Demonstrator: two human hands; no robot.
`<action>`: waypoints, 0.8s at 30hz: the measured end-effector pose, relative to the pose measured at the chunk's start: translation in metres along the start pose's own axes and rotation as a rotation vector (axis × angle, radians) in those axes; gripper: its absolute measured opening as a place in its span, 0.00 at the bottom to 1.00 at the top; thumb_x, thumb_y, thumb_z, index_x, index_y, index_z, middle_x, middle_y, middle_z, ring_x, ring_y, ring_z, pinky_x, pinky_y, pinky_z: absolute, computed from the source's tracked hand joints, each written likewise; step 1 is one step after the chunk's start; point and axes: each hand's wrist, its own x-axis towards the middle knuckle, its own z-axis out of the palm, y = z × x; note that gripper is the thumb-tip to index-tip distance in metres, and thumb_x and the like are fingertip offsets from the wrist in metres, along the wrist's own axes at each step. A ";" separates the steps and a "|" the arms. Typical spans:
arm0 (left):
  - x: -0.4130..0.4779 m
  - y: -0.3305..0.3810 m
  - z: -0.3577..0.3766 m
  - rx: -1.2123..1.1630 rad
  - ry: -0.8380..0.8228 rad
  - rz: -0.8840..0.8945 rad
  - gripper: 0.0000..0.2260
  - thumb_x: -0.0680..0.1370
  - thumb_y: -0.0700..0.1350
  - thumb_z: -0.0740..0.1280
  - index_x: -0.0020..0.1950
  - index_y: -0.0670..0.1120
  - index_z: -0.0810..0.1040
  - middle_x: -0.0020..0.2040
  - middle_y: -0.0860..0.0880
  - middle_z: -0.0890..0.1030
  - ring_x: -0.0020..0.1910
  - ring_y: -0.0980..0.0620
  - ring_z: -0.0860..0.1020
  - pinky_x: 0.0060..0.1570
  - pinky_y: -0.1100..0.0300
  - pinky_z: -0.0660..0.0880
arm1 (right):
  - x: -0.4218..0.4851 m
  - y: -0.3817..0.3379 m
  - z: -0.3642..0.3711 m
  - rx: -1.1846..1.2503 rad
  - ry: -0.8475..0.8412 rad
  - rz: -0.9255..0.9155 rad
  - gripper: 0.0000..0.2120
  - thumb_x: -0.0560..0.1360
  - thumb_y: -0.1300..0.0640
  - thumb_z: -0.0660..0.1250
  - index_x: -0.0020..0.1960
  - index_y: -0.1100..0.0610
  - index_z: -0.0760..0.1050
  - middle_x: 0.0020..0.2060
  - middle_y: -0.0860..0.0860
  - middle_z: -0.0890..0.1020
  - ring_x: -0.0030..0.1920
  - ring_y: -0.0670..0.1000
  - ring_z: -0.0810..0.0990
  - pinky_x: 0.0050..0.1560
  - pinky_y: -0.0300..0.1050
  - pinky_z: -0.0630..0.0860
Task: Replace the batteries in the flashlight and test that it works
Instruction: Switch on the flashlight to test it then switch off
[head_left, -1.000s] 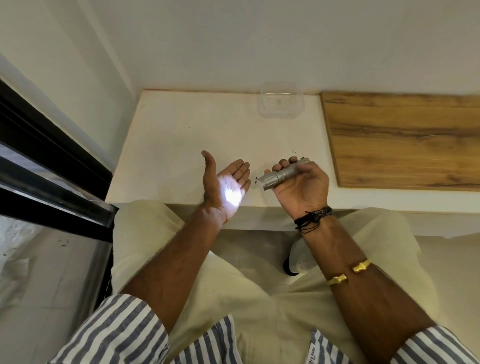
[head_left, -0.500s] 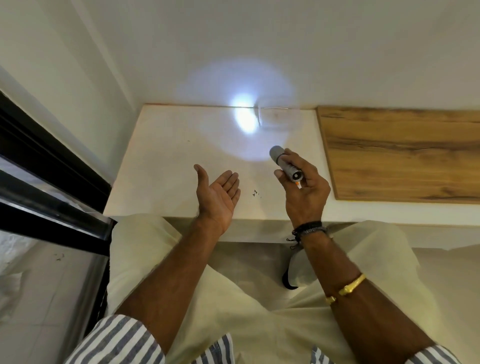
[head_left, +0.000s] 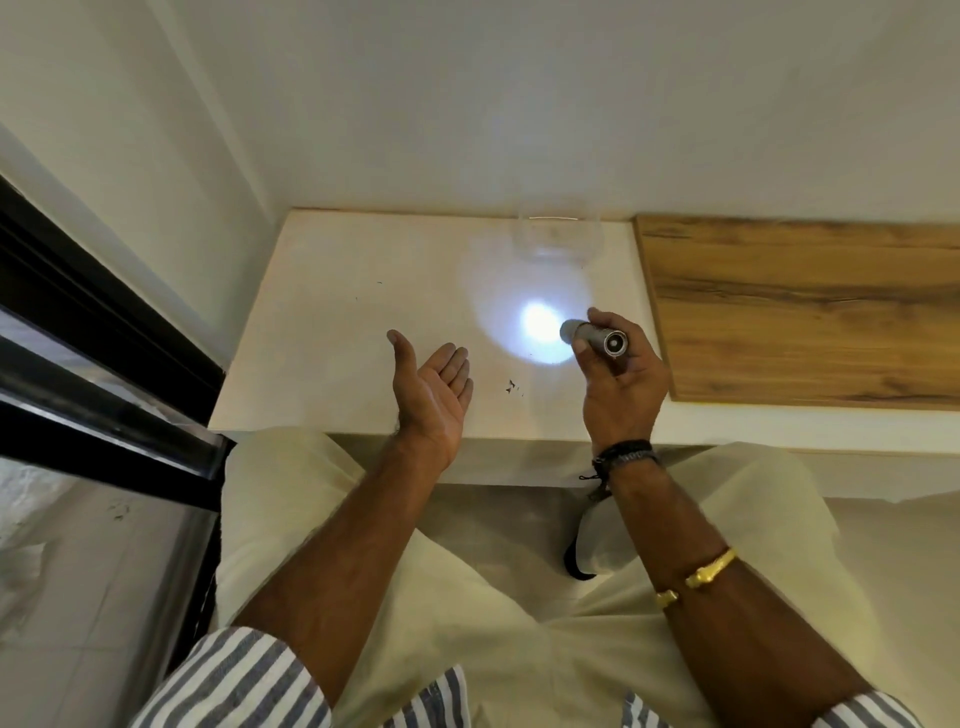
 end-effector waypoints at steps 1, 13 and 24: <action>0.000 -0.001 0.000 0.003 -0.004 0.001 0.44 0.75 0.74 0.46 0.78 0.41 0.61 0.78 0.42 0.63 0.77 0.43 0.62 0.77 0.48 0.56 | 0.001 0.000 0.000 0.055 -0.006 0.013 0.14 0.75 0.67 0.73 0.60 0.61 0.80 0.54 0.54 0.85 0.59 0.51 0.84 0.62 0.47 0.79; -0.004 -0.002 0.005 -0.057 -0.169 -0.143 0.49 0.72 0.77 0.48 0.80 0.41 0.53 0.80 0.41 0.56 0.79 0.44 0.54 0.78 0.47 0.49 | 0.006 -0.002 -0.001 0.933 -0.052 0.600 0.07 0.84 0.56 0.61 0.56 0.58 0.75 0.49 0.56 0.83 0.58 0.58 0.81 0.69 0.63 0.73; -0.006 -0.006 0.006 -0.049 -0.206 -0.205 0.52 0.69 0.79 0.51 0.79 0.41 0.55 0.80 0.42 0.57 0.80 0.45 0.54 0.78 0.48 0.49 | 0.006 -0.004 -0.010 1.154 -0.071 0.674 0.15 0.73 0.46 0.60 0.44 0.58 0.76 0.38 0.54 0.74 0.40 0.55 0.75 0.56 0.54 0.70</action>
